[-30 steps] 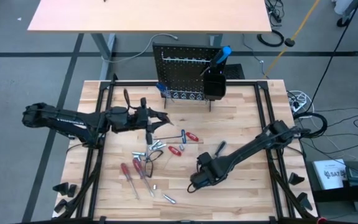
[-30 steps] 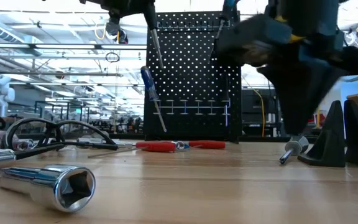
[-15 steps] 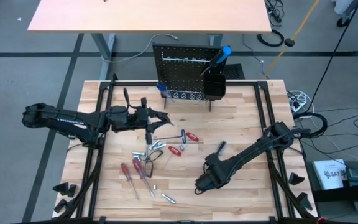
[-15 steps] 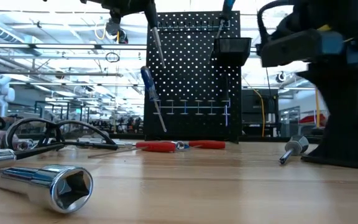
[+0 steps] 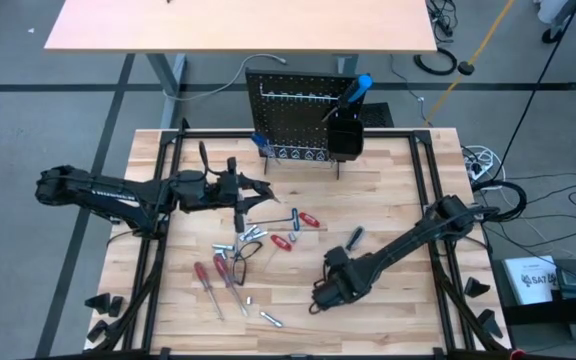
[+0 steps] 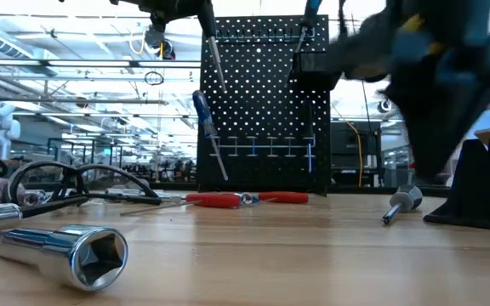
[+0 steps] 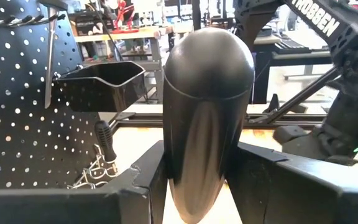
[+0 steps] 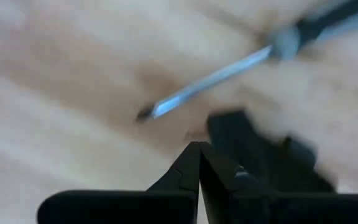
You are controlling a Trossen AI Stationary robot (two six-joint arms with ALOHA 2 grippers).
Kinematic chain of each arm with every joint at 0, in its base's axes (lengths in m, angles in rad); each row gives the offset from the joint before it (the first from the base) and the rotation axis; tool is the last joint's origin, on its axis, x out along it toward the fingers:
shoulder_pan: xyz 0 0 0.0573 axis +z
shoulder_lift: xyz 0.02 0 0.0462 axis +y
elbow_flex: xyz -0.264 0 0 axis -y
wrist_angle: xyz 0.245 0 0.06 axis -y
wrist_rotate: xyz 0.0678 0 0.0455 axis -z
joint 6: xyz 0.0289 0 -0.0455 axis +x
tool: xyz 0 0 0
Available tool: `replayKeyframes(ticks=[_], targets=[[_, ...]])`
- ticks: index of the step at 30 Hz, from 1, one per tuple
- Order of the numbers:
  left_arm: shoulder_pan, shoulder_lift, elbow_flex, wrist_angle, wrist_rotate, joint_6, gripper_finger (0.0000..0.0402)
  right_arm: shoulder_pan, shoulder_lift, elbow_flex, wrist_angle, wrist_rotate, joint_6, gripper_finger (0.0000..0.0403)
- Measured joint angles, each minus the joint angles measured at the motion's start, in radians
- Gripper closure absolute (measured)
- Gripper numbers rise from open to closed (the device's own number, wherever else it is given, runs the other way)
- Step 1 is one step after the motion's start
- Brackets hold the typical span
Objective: Hang tools onto peg board
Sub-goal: Hang the hex screwdriver onto the peg board
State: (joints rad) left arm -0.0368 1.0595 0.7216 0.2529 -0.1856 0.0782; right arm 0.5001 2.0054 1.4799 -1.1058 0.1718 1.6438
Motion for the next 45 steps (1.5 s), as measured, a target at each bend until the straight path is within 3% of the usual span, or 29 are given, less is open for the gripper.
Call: replayKeyframes(ticks=[5, 16, 22, 28, 31, 35, 41, 45], targets=[[0.0, 0.0, 0.0, -0.011, 0.0, -0.018, 0.027, -0.03, 0.025, -0.001, -0.053, -0.002, -0.03, 0.0403], [0.011, 0.0, 0.0, -0.009, 0.002, -0.018, 0.027, 0.029, 0.033, -0.102, -0.075, -0.15, 0.071, 0.0403], [0.111, 0.04, 0.0, 0.036, 0.082, -0.029, 0.027, 0.083, 0.027, -0.102, -0.143, -0.174, 0.144, 0.0403], [0.24, 0.141, 0.001, 0.189, 0.183, -0.048, 0.027, 0.13, -0.013, -0.103, -0.249, -0.202, 0.222, 0.0403], [0.273, 0.203, 0.035, 0.216, 0.189, -0.047, 0.027, 0.149, -0.061, -0.103, -0.275, -0.116, 0.277, 0.0403], [0.288, 0.306, 0.108, 0.251, 0.21, -0.021, 0.027, 0.156, -0.168, -0.102, -0.254, 0.145, 0.318, 0.0403], [0.325, 0.435, 0.218, 0.304, 0.195, -0.011, 0.027, 0.149, -0.292, -0.102, -0.209, 0.512, 0.188, 0.0403], [0.338, 0.507, 0.274, 0.326, 0.174, -0.011, 0.027, 0.156, -0.337, -0.102, -0.203, 0.633, 0.104, 0.0403]])
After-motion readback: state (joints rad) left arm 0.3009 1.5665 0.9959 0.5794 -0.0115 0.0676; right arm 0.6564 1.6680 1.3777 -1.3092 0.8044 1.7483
